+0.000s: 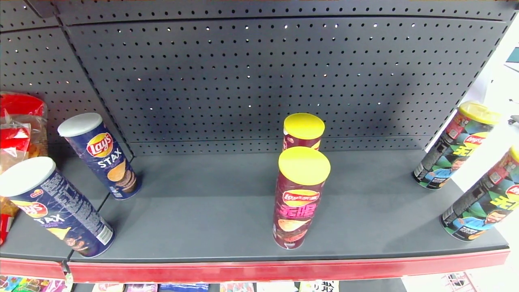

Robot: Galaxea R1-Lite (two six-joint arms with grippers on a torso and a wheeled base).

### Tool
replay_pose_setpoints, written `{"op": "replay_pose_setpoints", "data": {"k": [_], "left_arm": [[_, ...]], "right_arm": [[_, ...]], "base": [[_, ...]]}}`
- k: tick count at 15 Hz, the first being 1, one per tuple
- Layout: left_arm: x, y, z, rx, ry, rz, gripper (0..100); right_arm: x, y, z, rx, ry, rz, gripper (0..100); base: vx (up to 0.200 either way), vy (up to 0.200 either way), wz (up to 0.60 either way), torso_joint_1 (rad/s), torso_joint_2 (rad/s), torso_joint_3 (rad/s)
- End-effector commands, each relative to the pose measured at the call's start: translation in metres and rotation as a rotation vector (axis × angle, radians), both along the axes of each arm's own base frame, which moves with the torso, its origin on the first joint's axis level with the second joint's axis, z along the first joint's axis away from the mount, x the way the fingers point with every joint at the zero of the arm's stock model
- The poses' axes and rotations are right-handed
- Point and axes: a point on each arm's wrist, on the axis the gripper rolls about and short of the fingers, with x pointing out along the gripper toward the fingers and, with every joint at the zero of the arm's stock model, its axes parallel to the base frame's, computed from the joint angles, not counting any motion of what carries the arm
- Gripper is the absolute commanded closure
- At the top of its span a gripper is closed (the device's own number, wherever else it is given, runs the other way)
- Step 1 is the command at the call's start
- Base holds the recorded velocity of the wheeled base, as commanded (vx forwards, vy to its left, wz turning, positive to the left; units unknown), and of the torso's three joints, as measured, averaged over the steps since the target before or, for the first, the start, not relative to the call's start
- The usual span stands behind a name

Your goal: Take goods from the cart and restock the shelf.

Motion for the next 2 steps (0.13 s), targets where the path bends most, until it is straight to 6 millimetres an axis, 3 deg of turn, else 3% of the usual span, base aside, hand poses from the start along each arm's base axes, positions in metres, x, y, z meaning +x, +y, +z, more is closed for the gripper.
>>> {"op": "replay_pose_setpoints", "data": {"k": [1, 2], "left_arm": [[0.0001, 0.0, 0.0, 0.0, 0.001, 0.0, 0], [0.0001, 0.0, 0.0, 0.0, 0.001, 0.0, 0]], "right_arm": [[0.0001, 0.0, 0.0001, 0.0, 0.0, 0.0, 0], [0.0001, 0.0, 0.0, 0.0, 0.002, 0.0, 0]], "base": [[0.0, 0.0, 0.0, 0.0, 0.0, 0.0], [0.0, 0.0, 0.0, 0.0, 0.0, 0.0]]}}
